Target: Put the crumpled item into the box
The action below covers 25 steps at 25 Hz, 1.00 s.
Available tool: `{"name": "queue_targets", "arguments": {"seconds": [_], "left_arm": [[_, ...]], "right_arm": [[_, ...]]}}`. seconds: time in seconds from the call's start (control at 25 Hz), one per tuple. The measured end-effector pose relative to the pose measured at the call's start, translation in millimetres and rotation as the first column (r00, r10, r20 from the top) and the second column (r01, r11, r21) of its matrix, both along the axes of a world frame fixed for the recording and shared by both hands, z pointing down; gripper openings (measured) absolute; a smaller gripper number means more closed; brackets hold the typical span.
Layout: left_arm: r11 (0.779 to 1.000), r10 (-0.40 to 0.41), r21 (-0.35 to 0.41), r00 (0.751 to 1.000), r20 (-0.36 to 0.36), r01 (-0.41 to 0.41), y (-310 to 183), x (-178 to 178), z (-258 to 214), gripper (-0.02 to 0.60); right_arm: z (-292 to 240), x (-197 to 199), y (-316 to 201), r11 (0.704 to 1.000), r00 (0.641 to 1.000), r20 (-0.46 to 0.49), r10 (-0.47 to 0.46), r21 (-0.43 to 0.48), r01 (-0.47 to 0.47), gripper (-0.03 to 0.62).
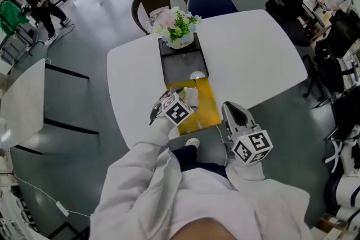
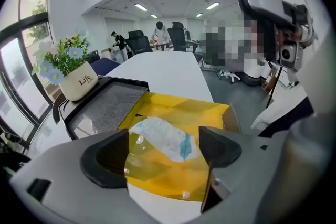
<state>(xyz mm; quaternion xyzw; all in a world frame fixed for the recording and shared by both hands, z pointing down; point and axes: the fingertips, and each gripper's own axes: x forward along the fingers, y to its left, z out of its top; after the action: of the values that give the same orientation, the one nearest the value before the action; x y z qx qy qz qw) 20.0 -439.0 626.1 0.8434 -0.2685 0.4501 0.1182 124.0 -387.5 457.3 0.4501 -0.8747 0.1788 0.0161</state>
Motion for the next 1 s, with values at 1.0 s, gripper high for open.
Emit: {"name": "queue_targets", "arguments": {"seconds": [1.0], "left_arm": [[0.955,-0.135,0.132,0.783,-0.607,0.267,19,-25,-157,0.413]], "right_arm": [[-9,-8,-10,0.998,0.998,0.02,-0.063,0.027,0.063,0.04]]}}
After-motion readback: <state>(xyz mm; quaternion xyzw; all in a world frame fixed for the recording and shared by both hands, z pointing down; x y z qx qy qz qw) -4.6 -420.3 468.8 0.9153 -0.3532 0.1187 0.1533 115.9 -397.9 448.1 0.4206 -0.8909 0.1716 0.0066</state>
